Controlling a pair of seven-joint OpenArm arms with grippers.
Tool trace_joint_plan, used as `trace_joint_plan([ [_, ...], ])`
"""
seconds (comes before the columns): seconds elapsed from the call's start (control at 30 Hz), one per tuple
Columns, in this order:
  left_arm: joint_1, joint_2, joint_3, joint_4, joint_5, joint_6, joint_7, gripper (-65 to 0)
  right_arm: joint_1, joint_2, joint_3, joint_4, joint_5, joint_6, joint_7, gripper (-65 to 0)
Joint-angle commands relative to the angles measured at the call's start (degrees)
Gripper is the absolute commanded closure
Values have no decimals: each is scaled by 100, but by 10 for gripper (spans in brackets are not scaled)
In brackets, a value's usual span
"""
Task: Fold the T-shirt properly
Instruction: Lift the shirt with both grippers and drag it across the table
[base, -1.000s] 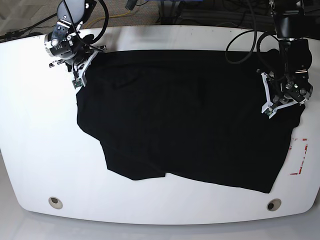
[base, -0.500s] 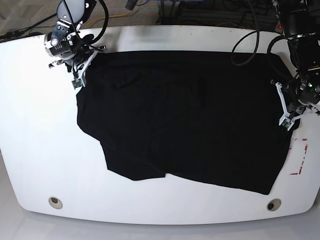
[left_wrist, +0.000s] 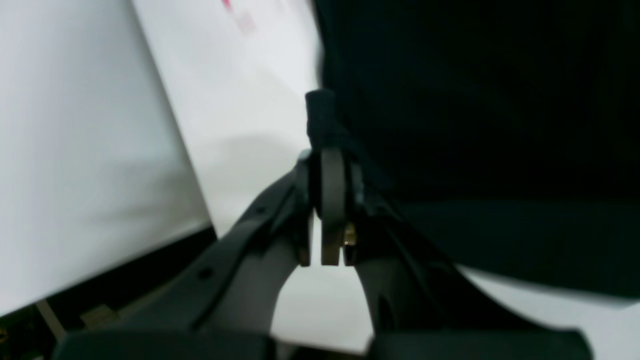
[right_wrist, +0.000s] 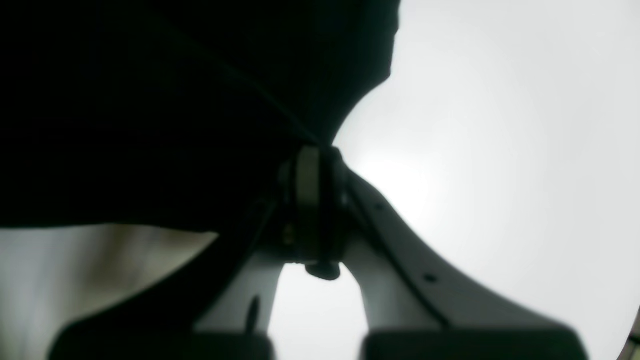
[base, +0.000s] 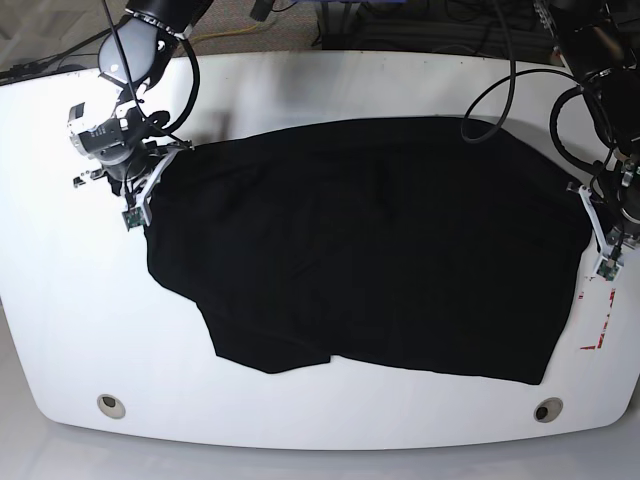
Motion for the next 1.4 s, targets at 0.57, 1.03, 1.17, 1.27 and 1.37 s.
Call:
trace_joint_plan([
  [0.57, -2722, 75, 607, 110, 7, 58, -66, -4, 3583, 1491, -307, -1601, 68, -12, 103, 0],
  [1.03, -4946, -550, 1390, 93, -10, 58, 444, -10, 5825, 1878, -1591, -1689, 68, -12, -591, 0],
  [1.17, -4524, -550, 1469, 145, -37, 58, 567, -11, 5622, 1843, -1600, -1689, 68, -12, -591, 0],
  [1.27, -3900, -383, 1407, 145, -54, 49, 637, -11, 5350, 1843, -1591, -1689, 77, -12, -591, 0],
  [1.37, -3179, 31, 1407, 163, -54, 10, 628, -13, 4972, 1843, -1468, -1689, 94, -12, -556, 0],
])
